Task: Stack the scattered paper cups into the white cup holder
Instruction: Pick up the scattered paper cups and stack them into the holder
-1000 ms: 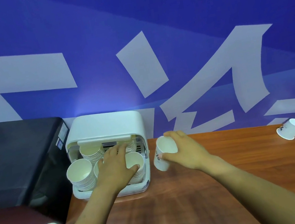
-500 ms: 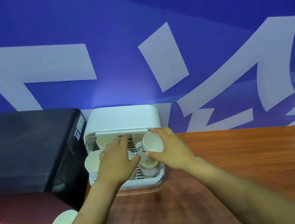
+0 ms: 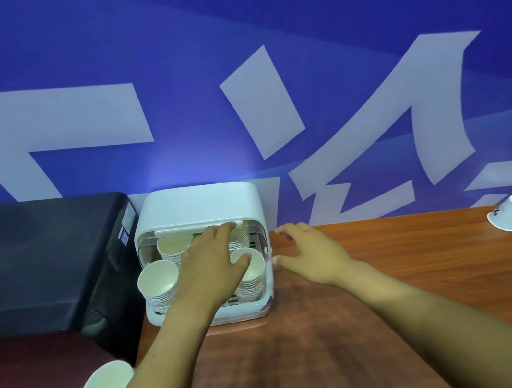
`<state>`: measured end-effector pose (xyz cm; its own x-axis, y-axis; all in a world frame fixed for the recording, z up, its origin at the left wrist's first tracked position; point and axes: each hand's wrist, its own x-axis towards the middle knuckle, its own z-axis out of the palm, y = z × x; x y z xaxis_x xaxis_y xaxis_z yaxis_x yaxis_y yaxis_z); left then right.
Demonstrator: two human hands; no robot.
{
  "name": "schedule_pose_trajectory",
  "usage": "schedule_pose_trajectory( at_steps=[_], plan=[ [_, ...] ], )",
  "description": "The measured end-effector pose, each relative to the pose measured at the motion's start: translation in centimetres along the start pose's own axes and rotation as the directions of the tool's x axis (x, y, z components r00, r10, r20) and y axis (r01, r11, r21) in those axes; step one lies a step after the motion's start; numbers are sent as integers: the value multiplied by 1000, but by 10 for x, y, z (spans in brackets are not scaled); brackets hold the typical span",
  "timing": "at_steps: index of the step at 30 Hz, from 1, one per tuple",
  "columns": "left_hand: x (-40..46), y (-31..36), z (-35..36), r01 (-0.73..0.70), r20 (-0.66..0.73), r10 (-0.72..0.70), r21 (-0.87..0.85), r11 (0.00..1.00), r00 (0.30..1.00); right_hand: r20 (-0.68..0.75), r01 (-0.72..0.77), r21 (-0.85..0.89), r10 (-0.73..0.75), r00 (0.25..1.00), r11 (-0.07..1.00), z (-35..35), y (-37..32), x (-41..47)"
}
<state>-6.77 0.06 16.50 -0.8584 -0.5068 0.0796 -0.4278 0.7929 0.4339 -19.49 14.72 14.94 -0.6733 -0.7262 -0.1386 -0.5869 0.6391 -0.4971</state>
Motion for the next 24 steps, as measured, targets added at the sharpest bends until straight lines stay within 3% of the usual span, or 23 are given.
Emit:
schedule_pose_trajectory(
  at_steps=[6, 9, 13, 19, 24],
  plan=[
    [-22, 43, 18, -12, 104, 16, -33, 999, 994, 6, -94, 37, 94, 996, 995, -23, 39, -40],
    [-19, 83, 23, -41, 91, 42, -17, 999, 995, -30, -108, 76, 111, 993, 991, -45, 67, -60],
    [-29, 150, 47, -58, 63, 62, -55, 997, 996, -50, -107, 97, 113, 992, 989, -81, 129, -98],
    [-49, 257, 114, -68, 135, 76, -63, 996, 988, -46, -129, 70, 132, 990, 989, -137, 238, -153],
    [-53, 318, 141, -83, 175, 89, -39, 996, 981, -35, -144, 82, 148, 988, 986, -162, 286, -173]
  ],
)
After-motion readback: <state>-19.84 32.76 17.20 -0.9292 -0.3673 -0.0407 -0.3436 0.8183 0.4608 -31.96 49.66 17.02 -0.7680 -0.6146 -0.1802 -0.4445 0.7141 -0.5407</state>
